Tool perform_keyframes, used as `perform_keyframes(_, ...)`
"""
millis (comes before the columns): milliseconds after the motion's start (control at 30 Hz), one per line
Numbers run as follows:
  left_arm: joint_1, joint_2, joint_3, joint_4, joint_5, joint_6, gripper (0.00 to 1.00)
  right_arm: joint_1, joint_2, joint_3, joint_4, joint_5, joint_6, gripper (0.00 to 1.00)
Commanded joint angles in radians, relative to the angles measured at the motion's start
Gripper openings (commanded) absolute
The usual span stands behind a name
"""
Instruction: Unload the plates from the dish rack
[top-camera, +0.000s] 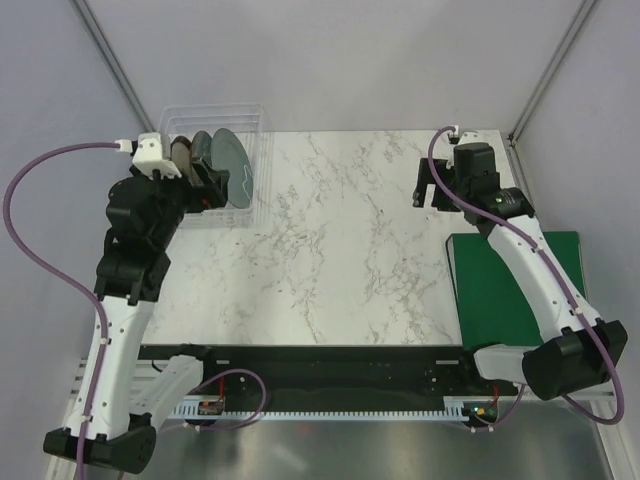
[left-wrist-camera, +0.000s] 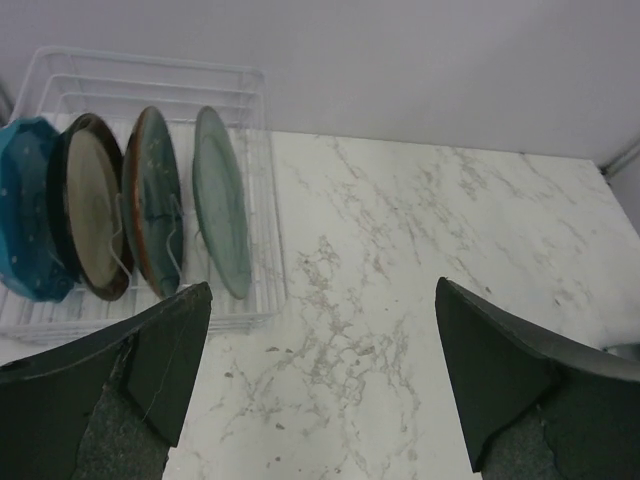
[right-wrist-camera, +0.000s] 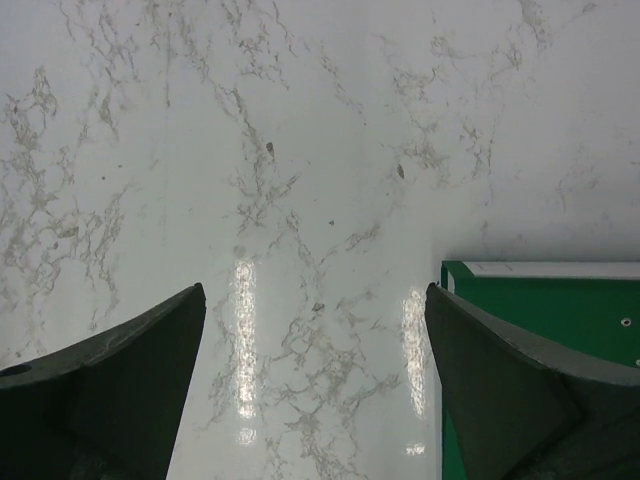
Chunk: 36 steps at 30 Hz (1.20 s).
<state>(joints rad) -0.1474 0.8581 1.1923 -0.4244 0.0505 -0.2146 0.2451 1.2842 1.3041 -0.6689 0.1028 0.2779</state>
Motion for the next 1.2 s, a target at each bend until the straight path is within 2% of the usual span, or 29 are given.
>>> perform_keyframes(0,0.002,0.091,0.021,0.006,-0.186,-0.034,1.0,0.002,0.01,-0.026,0.069,0.023,0.029,0.98)
perform_keyframes(133,0.002,0.215,0.053,0.041,-0.205,-0.031,1.0,0.0,0.049,-0.04,0.091,-0.012,0.033,0.98)
perform_keyframes(233,0.006,0.257,0.064,0.047,-0.365,-0.127,1.0,0.0,0.078,-0.054,0.11,-0.015,0.035,0.98)
perform_keyframes(367,0.068,0.349,0.104,0.092,-0.276,-0.131,1.0,0.002,0.106,-0.063,0.129,-0.023,0.026,0.98)
perform_keyframes(600,0.071,0.554,0.2,0.114,-0.258,-0.115,1.0,0.002,0.185,-0.062,0.16,-0.043,0.021,0.98)
perform_keyframes(667,0.071,0.602,0.225,0.137,-0.242,-0.112,0.96,0.002,0.204,-0.055,0.164,-0.045,0.021,0.98)
perform_keyframes(933,0.071,0.771,0.276,0.223,-0.281,-0.066,0.95,0.002,0.265,-0.043,0.178,-0.051,0.009,0.98)
perform_keyframes(1000,0.071,0.8,0.303,0.222,-0.279,-0.063,0.9,0.0,0.277,-0.043,0.181,-0.049,0.007,0.98)
perform_keyframes(1067,0.071,0.834,0.317,0.222,-0.291,-0.074,0.89,0.002,0.287,-0.039,0.183,-0.051,0.007,0.98)
perform_keyframes(1167,0.069,0.884,0.343,0.219,-0.282,-0.071,0.81,0.002,0.3,-0.034,0.184,-0.052,0.009,0.98)
